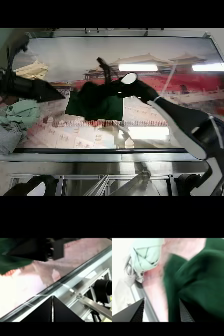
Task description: Fold the shirts.
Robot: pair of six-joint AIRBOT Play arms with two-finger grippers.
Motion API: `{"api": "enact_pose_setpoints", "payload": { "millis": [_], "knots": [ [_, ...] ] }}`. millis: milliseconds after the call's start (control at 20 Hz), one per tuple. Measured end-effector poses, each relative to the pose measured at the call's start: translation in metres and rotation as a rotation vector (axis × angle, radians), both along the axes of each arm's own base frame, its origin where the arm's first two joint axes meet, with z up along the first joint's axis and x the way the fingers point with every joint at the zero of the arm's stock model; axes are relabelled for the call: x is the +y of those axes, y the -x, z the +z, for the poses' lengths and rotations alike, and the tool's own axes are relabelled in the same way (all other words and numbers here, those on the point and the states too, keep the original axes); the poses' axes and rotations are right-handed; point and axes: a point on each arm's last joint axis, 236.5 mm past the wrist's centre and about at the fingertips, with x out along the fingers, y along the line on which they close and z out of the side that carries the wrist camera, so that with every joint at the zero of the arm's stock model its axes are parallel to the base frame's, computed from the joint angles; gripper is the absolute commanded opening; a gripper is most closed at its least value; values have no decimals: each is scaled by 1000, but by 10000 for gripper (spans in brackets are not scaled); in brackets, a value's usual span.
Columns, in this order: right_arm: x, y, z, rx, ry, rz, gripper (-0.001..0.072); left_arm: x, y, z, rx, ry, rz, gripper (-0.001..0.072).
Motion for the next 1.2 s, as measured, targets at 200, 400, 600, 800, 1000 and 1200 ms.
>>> {"api": "enact_pose_setpoints", "payload": {
  "millis": [200, 400, 600, 800, 1000, 1200],
  "knots": [
    [20, 10, 16, 36, -42, 59, 366, 4, 27, -32, 33, 2, 30, 17],
    [-24, -3, 79, -1, -68, 79, 365, 5, 34, -43, 28, 4, 37, 17],
    [-128, -31, 78, 27, 169, -12, 382, 4, 40, -46, 35, 4, 25, 17],
    [-228, -41, 11, 194, 457, -191, 649, 3, 49, -47, 60, 6, -1, 18],
    [-248, -33, -60, 367, 508, -287, 648, 2, 53, -48, 72, 7, -14, 18],
    [-224, -25, -103, 526, 413, -299, 637, 2, 57, -47, 83, 8, -26, 17]
  ]
}}
